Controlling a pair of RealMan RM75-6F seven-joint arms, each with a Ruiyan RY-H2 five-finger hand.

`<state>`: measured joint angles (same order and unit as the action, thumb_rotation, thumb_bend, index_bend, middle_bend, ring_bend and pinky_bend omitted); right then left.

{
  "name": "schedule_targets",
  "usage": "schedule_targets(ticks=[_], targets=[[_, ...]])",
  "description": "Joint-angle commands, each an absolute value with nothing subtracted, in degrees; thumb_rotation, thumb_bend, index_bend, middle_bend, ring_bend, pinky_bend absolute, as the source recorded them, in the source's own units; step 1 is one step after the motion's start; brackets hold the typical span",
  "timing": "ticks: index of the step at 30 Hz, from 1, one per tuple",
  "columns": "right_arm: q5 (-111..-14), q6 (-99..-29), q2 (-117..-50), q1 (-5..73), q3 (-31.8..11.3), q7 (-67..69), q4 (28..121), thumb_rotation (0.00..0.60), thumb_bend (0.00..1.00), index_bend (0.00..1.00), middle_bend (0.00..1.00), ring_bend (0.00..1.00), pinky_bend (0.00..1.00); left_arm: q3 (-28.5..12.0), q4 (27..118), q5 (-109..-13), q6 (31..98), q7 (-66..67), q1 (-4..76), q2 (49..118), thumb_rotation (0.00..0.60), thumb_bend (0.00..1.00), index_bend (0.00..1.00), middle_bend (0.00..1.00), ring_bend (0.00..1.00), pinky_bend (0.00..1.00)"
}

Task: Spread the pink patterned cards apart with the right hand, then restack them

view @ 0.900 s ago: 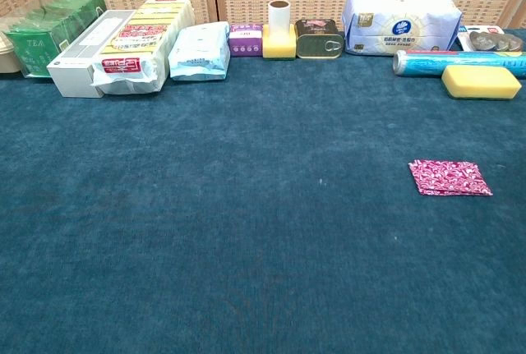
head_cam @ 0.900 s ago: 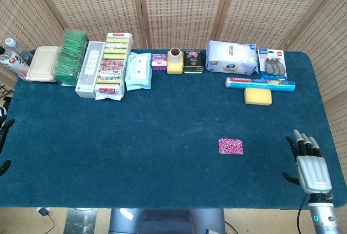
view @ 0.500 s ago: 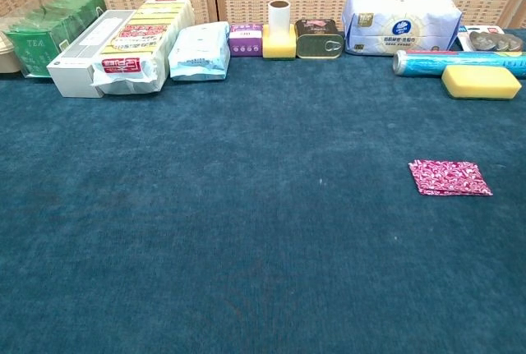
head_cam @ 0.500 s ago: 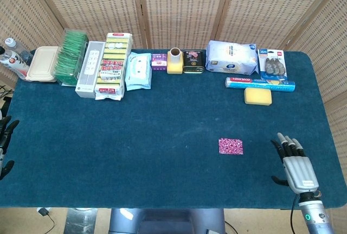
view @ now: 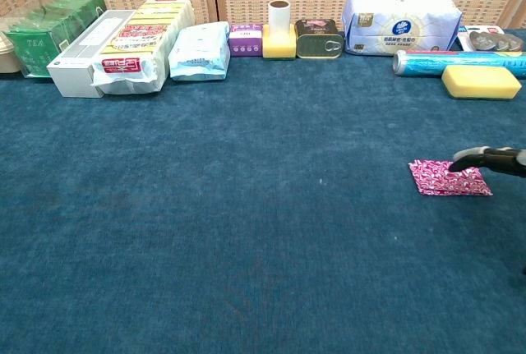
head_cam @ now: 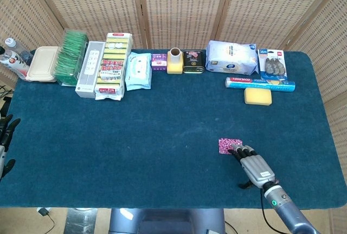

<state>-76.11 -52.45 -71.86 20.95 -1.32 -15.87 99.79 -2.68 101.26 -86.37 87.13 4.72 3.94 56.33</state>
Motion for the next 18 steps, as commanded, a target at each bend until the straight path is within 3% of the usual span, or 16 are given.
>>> schedule_targets(ticks=[1, 18], targets=[[-73.3, -51.3, -73.3, 22.7, -2.3, -18.6, 100.1, 0.6, 0.05, 0.11, 0.04, 0.0, 0.0, -2.8, 101.4, -86.1, 86.8, 4.9, 4.1, 56.3, 0.6, 0.13, 0.0, 0.0, 0.0, 0.07], [-67.9, -51.7, -74.2, 25.4, -2.8, -21.4, 100.4, 0.6, 0.05, 0.15, 0.1, 0.0, 0.0, -3.2, 102.4, -84.4, 85.1, 6.7, 5.0, 56.6, 0.6, 0.13, 0.0, 0.0, 0.0, 0.07]])
